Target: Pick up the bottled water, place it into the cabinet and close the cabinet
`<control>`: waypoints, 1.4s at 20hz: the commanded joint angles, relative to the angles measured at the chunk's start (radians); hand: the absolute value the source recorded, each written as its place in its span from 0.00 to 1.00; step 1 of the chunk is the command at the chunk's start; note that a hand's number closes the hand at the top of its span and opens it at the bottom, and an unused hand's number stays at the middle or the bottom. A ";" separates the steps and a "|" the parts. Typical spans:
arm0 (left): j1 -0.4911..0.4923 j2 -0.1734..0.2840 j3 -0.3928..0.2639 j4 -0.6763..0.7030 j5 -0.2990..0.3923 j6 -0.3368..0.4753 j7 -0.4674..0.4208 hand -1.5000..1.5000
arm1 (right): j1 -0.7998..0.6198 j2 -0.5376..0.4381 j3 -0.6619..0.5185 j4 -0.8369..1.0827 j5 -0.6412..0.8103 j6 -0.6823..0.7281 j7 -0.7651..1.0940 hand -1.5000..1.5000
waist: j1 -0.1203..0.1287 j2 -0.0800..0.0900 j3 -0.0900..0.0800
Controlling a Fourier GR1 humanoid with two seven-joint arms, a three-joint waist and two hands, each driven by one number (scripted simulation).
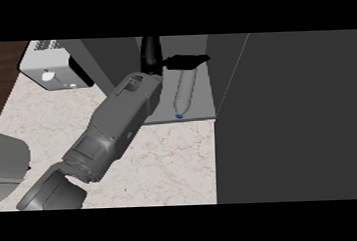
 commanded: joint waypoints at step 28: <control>0.660 0.042 -0.265 -0.927 0.055 -0.141 0.086 0.00 | 0.004 0.014 0.071 -0.174 -0.042 -0.074 0.151 0.00 | 0.076 -0.024 0.000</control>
